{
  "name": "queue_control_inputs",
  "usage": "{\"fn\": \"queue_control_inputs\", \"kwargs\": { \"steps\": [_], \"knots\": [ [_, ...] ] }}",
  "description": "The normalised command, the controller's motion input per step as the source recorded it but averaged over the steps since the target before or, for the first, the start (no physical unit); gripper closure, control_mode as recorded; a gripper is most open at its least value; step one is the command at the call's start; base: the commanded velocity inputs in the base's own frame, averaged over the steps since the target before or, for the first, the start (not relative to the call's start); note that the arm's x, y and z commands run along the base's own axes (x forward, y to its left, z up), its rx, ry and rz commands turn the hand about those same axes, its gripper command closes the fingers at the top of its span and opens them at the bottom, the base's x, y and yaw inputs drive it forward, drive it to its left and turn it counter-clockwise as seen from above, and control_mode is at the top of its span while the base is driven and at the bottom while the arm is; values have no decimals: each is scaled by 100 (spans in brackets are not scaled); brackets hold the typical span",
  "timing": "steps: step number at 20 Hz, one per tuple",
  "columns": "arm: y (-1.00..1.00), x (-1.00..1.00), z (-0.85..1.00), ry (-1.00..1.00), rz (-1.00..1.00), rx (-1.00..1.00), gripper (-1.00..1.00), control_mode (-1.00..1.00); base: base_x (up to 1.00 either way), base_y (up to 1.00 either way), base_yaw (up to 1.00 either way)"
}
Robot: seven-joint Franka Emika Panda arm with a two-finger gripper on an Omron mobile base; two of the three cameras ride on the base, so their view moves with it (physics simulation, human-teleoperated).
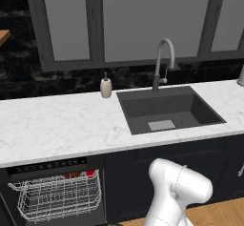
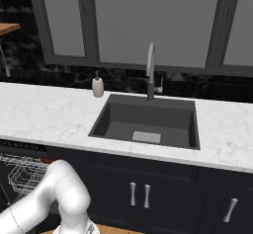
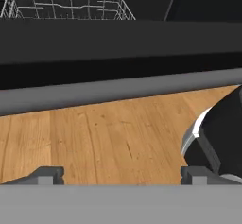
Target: Pick up the cup and bowl from the counter, place them in the dishwasher, and close the dishwasher door.
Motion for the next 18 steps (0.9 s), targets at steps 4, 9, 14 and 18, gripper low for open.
{"fn": "queue_control_inputs", "kwargs": {
  "steps": [4, 9, 14, 18],
  "knots": [
    [0, -26, -75, 0, 1, 0, -100, -100, 0, 0, 0],
    [-12, 59, -98, 8, 9, -1, -100, -100, 0, 0, 0],
    [0, 86, -87, 0, 5, -1, -100, -100, 0, 0, 0],
    [-6, 77, -100, 0, 5, -6, -100, -100, 0, 0, 0]
  ]
}}
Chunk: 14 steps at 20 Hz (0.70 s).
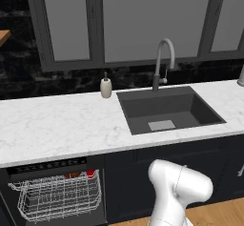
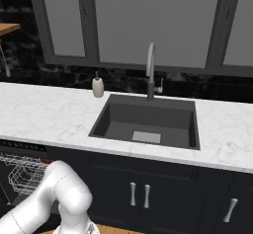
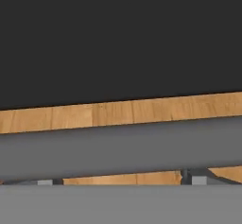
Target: Pick up the cup and bowl from the counter, place them in the dishwasher, and close the dishwasher door.
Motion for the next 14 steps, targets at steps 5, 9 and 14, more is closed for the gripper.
{"fn": "queue_control_inputs", "kwargs": {
  "steps": [5, 9, 14],
  "knots": [
    [-26, 100, -100, -15, 9, -1, -100, -100, 0, 0, 0],
    [-18, 100, -100, -64, 13, 0, -100, -100, 0, 0, 0],
    [-29, 100, -100, -70, 15, -1, -100, -100, 0, 0, 0]
  ]
}}
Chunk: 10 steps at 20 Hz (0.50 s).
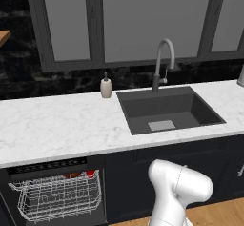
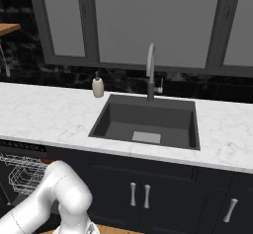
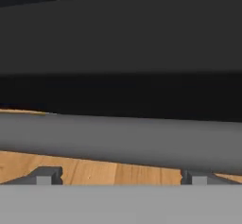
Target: Pick up the cup and bowl from the counter, place them in the dishwasher, and close the dishwasher door.
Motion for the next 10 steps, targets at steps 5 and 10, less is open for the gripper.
{"fn": "queue_control_inputs", "kwargs": {
  "steps": [5, 10],
  "knots": [
    [-69, 100, -100, -51, -1, -4, -100, -100, 0, 0, 0],
    [-72, 100, -82, -44, -4, -1, -100, -100, 0, 0, 0]
  ]
}}
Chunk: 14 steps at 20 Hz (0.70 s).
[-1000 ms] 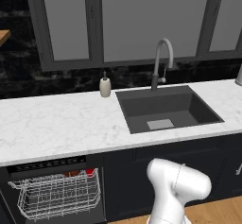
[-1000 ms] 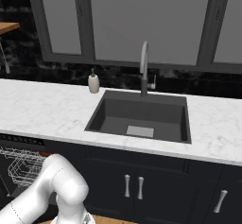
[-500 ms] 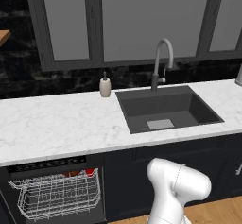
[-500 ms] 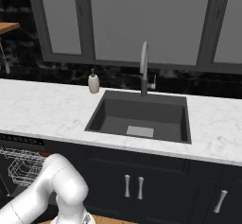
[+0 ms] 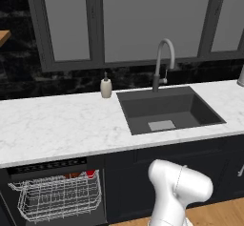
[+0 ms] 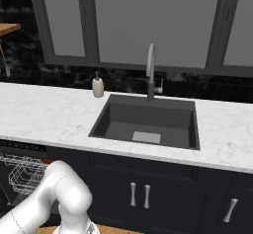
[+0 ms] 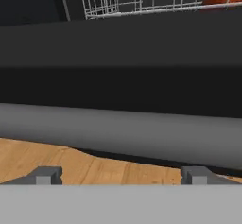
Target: Pick up the cup and bowl from the counter, place them in the dishwasher, and close the dishwasher door.
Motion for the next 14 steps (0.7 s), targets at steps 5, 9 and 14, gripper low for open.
{"fn": "queue_control_inputs", "kwargs": {
  "steps": [5, 9, 14],
  "knots": [
    [-92, 100, -30, -41, -2, 7, -100, -100, 0, 0, 0],
    [-94, 100, 0, -33, -2, 14, -100, -100, 0, 0, 0],
    [-54, 100, -3, -27, -16, 5, -100, -100, 0, 0, 0]
  ]
}}
